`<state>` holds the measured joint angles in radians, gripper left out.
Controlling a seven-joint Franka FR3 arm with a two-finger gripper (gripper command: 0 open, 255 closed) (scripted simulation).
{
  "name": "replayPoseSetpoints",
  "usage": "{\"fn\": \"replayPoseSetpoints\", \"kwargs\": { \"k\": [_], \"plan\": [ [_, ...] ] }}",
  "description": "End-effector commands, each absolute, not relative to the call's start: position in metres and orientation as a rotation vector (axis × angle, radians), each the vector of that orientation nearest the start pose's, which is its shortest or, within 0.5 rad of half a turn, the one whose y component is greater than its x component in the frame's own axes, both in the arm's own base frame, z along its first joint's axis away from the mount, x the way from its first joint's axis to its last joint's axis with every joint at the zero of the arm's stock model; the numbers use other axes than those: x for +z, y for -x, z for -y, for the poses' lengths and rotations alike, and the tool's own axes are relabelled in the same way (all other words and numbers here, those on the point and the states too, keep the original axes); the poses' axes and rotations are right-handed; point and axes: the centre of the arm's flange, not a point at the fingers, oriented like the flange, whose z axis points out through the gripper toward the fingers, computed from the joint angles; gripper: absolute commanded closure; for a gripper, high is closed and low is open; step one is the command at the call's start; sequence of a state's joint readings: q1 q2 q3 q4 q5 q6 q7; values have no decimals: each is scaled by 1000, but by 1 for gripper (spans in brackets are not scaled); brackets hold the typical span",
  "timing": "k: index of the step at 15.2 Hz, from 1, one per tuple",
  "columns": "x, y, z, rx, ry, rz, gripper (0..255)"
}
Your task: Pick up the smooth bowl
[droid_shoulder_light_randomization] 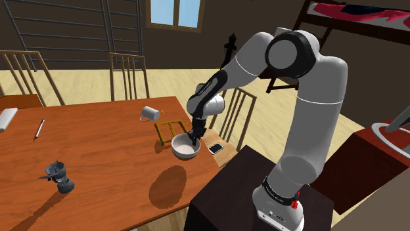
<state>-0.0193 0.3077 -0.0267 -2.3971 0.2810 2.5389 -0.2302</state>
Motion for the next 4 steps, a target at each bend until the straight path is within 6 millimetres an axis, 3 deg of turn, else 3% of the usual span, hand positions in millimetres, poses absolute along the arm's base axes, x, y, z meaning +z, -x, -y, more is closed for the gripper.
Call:
{"fn": "replayPoseSetpoints", "kwargs": {
  "k": [1, 4],
  "plan": [
    [187, -479, 26, 215, 2980, -90, 255],
    [193, -479, 26, 215, 2980, -90, 255]
  ]
}}
